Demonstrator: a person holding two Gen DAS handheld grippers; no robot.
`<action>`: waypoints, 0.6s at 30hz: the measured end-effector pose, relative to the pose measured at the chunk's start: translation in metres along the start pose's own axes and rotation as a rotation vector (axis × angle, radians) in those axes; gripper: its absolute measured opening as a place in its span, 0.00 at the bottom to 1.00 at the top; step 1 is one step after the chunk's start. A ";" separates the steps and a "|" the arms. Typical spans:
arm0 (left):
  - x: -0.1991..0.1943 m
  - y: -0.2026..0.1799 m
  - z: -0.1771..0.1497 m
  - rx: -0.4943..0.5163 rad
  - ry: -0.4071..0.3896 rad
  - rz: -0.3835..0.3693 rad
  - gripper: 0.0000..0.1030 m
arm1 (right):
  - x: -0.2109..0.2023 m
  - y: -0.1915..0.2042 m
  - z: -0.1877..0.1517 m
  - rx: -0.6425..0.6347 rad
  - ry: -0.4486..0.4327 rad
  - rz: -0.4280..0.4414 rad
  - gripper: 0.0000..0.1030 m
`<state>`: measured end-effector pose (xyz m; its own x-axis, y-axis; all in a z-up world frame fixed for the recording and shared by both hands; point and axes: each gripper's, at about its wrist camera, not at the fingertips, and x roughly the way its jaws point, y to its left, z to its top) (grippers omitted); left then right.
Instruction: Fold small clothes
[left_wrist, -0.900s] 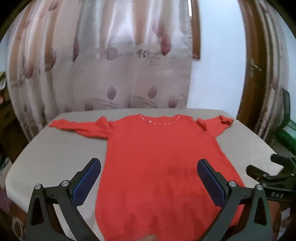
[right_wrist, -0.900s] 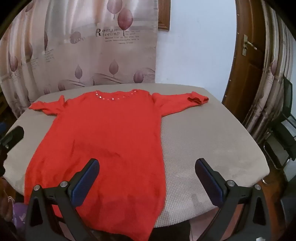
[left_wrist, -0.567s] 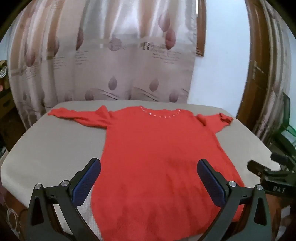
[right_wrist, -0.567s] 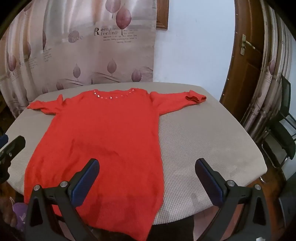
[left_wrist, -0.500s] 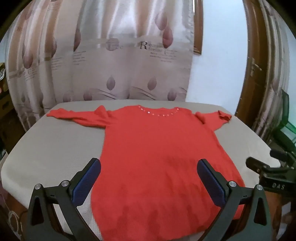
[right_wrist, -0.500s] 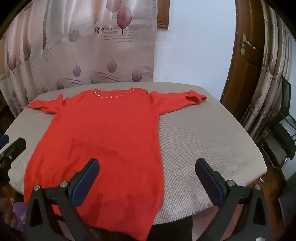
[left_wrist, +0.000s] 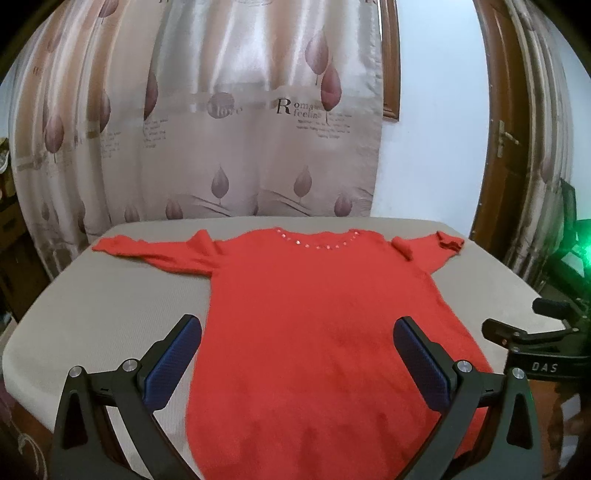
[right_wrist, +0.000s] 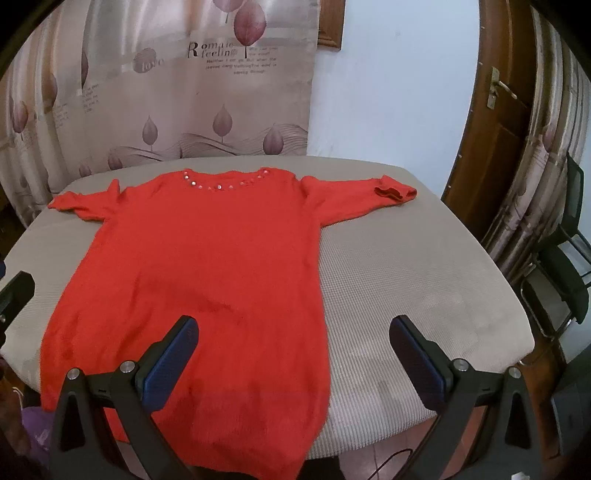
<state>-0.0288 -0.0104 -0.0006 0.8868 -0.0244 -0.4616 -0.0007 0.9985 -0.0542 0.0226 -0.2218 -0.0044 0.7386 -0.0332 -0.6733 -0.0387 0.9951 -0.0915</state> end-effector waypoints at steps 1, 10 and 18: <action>0.002 0.000 0.004 0.008 0.002 0.006 1.00 | 0.001 0.000 0.001 0.000 0.003 0.001 1.00; 0.041 0.013 0.015 0.000 0.035 0.062 1.00 | 0.020 0.004 0.013 0.001 0.035 0.076 1.00; 0.079 0.024 0.021 -0.005 0.082 0.105 1.00 | 0.041 0.001 0.033 -0.003 0.040 0.162 1.00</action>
<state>0.0507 0.0124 -0.0200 0.8409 0.0760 -0.5359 -0.0937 0.9956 -0.0058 0.0752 -0.2189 -0.0080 0.6950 0.1237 -0.7083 -0.1574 0.9874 0.0181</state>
